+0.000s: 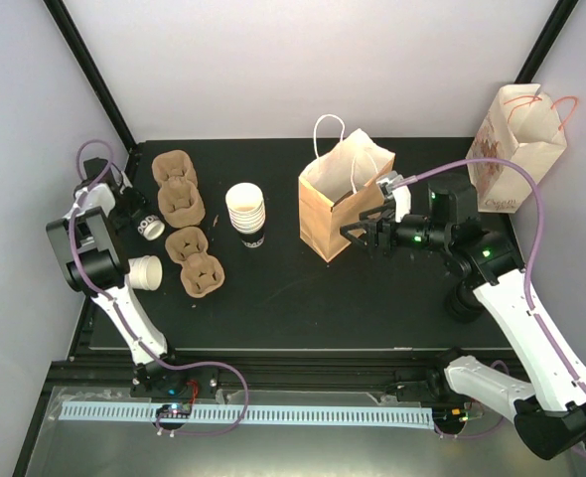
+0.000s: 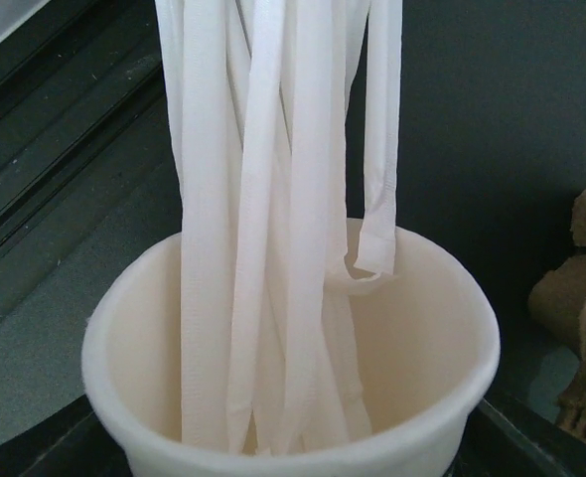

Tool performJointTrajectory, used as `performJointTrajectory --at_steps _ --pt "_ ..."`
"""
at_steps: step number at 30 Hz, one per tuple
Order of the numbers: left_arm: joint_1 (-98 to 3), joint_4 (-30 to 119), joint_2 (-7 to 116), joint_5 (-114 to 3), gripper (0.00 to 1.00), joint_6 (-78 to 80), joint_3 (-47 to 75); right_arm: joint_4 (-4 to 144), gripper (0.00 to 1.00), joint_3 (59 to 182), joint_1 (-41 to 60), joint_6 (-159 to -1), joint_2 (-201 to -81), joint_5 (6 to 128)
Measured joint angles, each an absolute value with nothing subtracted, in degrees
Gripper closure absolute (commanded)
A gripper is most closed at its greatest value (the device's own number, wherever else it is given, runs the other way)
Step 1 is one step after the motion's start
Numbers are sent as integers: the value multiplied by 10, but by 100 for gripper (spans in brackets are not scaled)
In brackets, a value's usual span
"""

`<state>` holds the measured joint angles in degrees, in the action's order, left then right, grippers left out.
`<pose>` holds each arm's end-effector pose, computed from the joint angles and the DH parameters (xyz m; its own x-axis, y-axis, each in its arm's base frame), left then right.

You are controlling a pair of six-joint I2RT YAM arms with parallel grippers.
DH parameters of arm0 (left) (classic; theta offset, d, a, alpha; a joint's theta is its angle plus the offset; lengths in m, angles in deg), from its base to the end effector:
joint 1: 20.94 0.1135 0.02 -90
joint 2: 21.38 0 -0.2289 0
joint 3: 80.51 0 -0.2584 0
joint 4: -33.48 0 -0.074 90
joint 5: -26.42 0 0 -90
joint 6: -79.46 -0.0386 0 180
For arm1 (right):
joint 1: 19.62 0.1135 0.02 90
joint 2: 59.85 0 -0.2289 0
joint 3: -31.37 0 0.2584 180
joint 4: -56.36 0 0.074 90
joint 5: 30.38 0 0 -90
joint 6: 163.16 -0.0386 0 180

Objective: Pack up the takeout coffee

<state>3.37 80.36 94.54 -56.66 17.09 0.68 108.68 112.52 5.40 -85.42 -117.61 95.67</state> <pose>0.3813 0.1671 0.1424 -0.5584 -0.7574 -0.3383 -0.6992 0.6492 -0.2993 0.1962 0.1166 0.3588 -0.6001 -0.0906 -0.7948 -0.6971 0.5465 0.4640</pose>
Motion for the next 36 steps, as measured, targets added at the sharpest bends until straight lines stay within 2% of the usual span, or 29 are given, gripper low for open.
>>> performJointTrajectory --at_steps 22,36 --pt "51 895 1079 -523 29 192 -205 1113 20 1162 54 -851 -1195 953" --pt "58 903 1089 -507 28 195 -221 1118 20 1167 54 -851 -1202 942"
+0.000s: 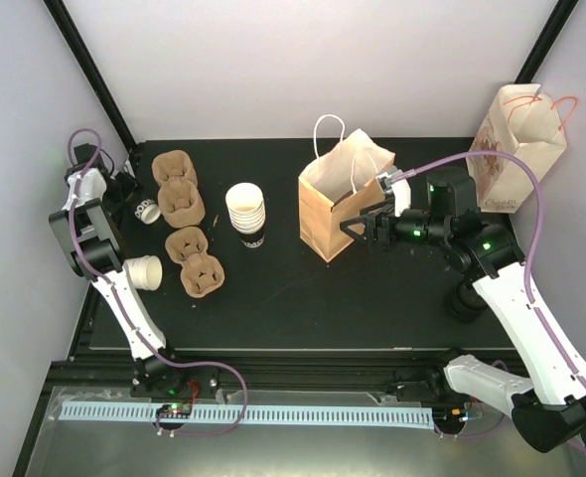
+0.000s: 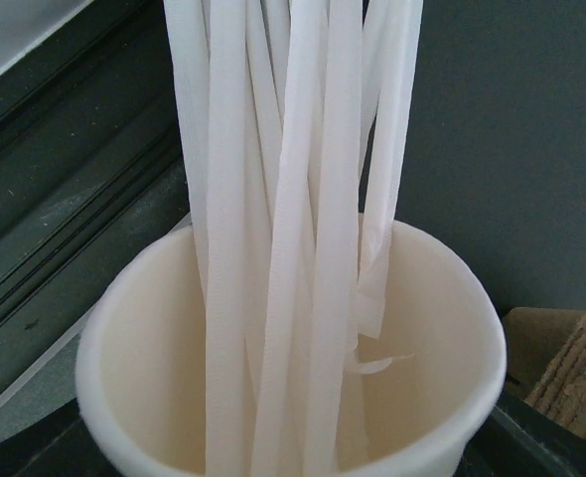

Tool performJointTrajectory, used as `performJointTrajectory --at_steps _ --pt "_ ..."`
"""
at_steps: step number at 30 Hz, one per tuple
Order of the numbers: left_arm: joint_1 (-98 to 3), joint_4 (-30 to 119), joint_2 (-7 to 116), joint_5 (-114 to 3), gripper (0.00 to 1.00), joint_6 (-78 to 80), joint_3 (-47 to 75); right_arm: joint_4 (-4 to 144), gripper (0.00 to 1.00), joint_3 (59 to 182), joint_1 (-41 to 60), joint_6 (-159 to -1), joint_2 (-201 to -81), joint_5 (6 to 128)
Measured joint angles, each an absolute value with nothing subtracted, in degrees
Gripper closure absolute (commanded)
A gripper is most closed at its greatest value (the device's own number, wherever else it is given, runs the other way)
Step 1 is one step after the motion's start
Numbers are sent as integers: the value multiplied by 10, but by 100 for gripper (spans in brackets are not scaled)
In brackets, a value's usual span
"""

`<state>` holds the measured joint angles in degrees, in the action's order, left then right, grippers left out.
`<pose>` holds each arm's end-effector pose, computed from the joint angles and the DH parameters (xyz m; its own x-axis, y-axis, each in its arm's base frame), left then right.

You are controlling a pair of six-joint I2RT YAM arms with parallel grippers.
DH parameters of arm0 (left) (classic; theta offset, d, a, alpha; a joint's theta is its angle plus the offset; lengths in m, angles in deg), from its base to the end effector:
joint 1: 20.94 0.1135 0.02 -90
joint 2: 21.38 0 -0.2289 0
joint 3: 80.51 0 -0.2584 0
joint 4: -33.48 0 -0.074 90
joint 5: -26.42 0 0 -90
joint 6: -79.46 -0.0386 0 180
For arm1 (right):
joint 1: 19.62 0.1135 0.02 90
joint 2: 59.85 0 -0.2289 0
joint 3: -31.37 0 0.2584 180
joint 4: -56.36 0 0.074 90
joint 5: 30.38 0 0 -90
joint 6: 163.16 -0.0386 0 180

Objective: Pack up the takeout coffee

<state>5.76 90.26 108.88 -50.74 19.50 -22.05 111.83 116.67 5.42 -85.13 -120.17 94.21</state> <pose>0.4234 0.2034 0.1474 -0.5256 -0.8107 -0.2578 -0.7149 0.5852 -0.3827 0.2010 0.1181 0.3678 -0.6139 -0.0983 -0.7832 -0.6791 0.5716 0.4605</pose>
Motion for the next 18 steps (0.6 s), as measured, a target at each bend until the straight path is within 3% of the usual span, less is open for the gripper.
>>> performJointTrajectory --at_steps 18 --pt "28 787 978 -593 31 174 -34 1114 20 1154 54 -853 -1186 944"
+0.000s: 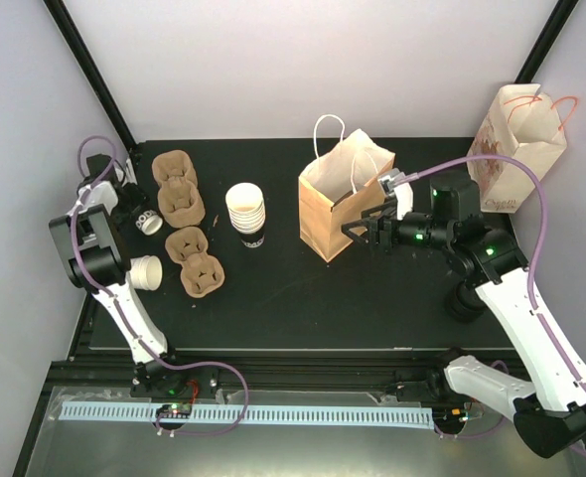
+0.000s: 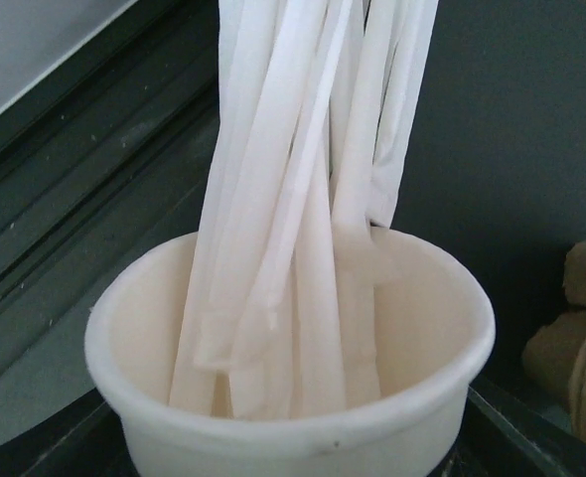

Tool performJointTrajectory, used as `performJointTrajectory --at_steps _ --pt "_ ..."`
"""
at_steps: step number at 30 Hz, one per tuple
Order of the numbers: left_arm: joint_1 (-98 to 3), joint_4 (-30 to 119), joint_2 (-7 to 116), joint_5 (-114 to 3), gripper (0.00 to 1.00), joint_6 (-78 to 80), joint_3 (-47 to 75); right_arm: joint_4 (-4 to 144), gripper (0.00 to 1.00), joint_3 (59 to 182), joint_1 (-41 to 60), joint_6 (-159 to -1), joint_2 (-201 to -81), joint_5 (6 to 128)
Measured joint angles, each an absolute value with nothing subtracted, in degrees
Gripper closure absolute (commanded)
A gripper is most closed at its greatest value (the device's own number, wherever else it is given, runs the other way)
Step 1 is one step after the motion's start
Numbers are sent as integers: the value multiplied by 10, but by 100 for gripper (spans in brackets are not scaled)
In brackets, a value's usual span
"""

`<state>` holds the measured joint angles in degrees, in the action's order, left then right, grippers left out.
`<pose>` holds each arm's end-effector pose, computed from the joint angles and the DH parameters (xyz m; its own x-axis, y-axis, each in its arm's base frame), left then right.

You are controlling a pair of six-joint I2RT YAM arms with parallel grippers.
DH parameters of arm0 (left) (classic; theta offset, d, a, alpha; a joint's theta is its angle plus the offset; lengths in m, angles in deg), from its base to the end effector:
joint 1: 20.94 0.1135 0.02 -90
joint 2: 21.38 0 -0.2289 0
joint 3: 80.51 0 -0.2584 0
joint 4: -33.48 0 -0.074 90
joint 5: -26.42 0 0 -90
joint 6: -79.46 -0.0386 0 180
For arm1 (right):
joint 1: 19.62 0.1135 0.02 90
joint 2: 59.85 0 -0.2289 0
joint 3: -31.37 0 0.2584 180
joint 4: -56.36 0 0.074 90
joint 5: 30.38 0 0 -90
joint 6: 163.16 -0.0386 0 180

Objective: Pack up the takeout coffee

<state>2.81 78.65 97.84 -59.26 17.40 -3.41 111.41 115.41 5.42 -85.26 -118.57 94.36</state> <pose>0.3979 0.1719 0.1418 -0.5378 -0.7471 -0.3907 -0.7026 0.6533 -0.2821 0.1959 0.1158 0.3672 -0.6062 -0.0931 -0.7898 -0.6843 0.5672 0.4583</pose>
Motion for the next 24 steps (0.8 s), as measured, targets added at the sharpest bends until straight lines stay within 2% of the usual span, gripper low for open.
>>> performJointTrajectory --at_steps 17,24 --pt "-4 765 948 -652 30 149 11 1114 20 1154 54 -857 -1166 947" --pt "0 807 991 -647 27 143 -60 1129 20 1158 54 -857 -1167 946"
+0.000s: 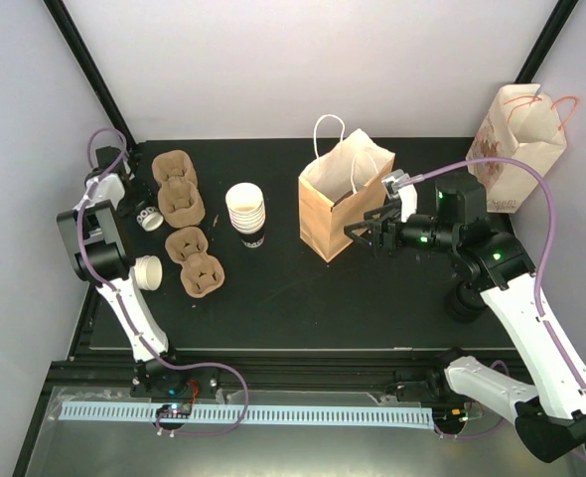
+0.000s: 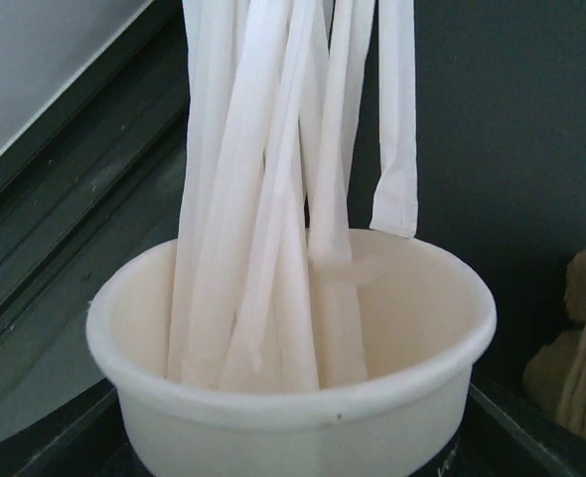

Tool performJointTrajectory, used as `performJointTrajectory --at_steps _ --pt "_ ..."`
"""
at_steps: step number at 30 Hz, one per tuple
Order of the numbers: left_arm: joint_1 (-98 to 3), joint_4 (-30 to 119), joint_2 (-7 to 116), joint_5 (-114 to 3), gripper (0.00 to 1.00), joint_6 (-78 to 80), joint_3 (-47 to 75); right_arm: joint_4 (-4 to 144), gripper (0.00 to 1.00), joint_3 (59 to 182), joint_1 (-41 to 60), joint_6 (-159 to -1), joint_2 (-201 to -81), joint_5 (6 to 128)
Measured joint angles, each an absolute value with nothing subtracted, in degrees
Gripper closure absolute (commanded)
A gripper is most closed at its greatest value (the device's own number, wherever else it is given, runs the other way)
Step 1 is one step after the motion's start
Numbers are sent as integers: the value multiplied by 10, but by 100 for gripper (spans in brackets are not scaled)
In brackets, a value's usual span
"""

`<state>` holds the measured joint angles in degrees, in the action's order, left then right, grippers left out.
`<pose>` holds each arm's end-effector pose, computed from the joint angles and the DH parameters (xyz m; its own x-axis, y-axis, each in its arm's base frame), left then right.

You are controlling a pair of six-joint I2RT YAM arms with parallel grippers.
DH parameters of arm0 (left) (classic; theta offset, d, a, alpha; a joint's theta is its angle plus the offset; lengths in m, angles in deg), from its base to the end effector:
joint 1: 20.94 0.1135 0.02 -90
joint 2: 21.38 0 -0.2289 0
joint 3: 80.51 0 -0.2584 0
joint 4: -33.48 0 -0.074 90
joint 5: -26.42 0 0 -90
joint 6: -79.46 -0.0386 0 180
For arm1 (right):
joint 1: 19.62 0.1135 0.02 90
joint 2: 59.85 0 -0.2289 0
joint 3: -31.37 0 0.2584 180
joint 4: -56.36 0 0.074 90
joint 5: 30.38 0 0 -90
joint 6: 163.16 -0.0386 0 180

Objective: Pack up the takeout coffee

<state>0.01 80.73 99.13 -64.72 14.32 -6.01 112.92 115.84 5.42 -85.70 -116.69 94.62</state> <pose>0.4090 0.1574 0.1441 -0.5960 -0.6783 -0.4297 -0.6797 0.7111 -0.1797 0.1865 0.1116 0.3739 -0.6018 -0.0849 -0.7941 -0.6872 0.5615 0.4609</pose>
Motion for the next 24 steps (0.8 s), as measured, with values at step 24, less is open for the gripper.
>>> performJointTrajectory --at_steps 24 --pt "19 857 1090 -654 34 128 -221 1152 20 1199 54 -855 -1206 945"
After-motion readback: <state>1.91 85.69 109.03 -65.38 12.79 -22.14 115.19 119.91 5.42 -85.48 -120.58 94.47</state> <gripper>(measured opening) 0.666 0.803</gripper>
